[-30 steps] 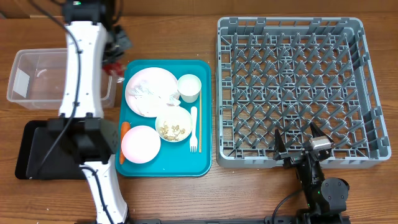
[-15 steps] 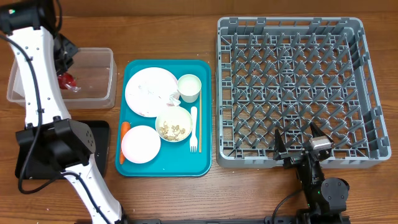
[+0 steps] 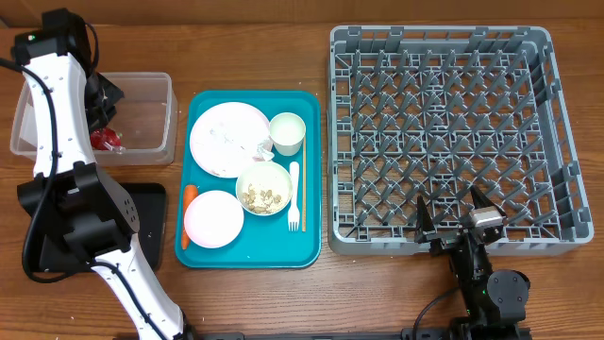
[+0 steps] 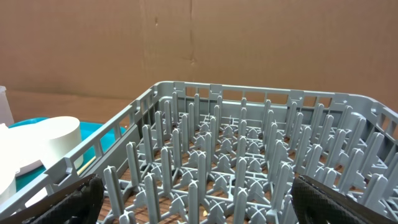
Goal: Sort waste into correct bins and load items into the dishwasher rack
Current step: 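Open the left gripper to drop the wrapper into the clear bin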
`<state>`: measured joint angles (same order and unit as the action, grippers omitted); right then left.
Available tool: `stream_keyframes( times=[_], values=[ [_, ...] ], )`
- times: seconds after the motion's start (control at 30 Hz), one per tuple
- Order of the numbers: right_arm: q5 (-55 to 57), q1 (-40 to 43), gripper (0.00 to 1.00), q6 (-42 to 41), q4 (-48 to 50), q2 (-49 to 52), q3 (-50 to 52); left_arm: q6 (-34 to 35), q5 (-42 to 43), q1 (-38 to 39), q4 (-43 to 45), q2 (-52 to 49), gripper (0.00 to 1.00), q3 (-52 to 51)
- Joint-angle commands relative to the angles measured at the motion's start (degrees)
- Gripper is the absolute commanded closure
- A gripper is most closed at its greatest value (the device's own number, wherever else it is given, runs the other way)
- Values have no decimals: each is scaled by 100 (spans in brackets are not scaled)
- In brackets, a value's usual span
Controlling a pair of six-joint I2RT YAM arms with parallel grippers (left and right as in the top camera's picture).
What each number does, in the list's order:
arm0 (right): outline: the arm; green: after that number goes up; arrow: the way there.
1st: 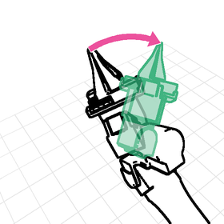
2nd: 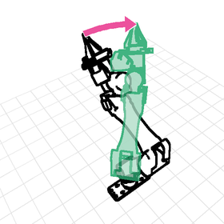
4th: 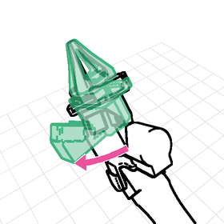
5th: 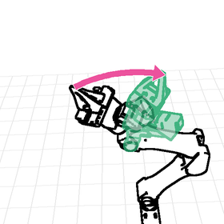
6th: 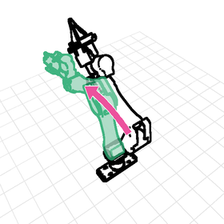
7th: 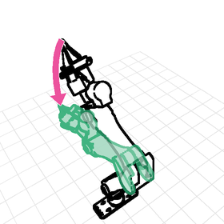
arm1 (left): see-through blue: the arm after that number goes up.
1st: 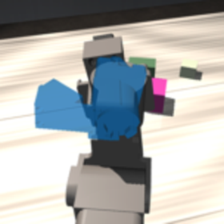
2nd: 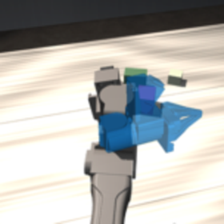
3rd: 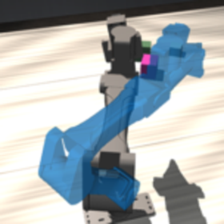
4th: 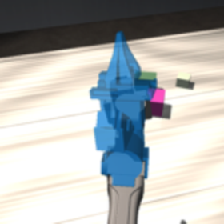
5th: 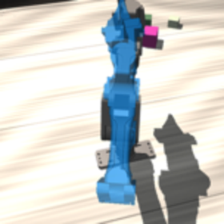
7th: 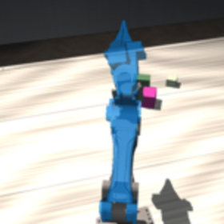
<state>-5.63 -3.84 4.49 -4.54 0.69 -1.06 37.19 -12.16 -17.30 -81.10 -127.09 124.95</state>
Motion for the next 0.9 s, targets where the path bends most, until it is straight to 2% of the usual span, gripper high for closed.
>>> stream_keyframes(
  times=[0.0, 0.03, 0.07, 0.17, 0.23, 0.27, 0.3, 0.4, 0.43, 0.5, 0.53, 0.87],
  values=[
    [-2, -28, 0, -13, 28, -46, 59, -168, 20, -90, 107, 109, 91, -76],
    [-2, -28, 0, -13, 28, -46, 59, -170, 20, -114, 144, 109, 83, -76],
    [-2, -28, 0, -13, 28, -46, 59, -199, 26, -136, 175, 109, 83, -76],
    [-2, -28, 0, -13, 28, -46, 59, -299, 221, -216, 254, 109, 88, -79],
    [-2, -28, 0, -13, 28, -46, 59, -302, 356, -254, 302, 109, 87, -83],
    [-2, -28, 0, -13, 28, -46, 59, -317, 501, -284, 345, 109, 68, -83],
    [-2, -28, 0, -13, 28, -46, 59, -319, 579, -299, 361, 109, 62, -83],
    [-2, -28, 0, -13, 28, -46, 59, -568, 839, -374, 319, 118, 56, 48],
    [-2, -28, 0, -13, 28, -46, 59, -651, 914, -393, 247, 122, 57, 118],
    [-2, -28, 0, -13, 28, -46, 59, -769, 1097, -450, -205, 212, 84, 542],
    [-2, -28, 0, -13, 28, -46, 59, -769, 1084, -455, -343, 275, 94, 673],
    [-2, -28, 0, -15, 28, -46, 59, -848, 1071, -455, -1154, 1853, 96, 861]
  ],
)
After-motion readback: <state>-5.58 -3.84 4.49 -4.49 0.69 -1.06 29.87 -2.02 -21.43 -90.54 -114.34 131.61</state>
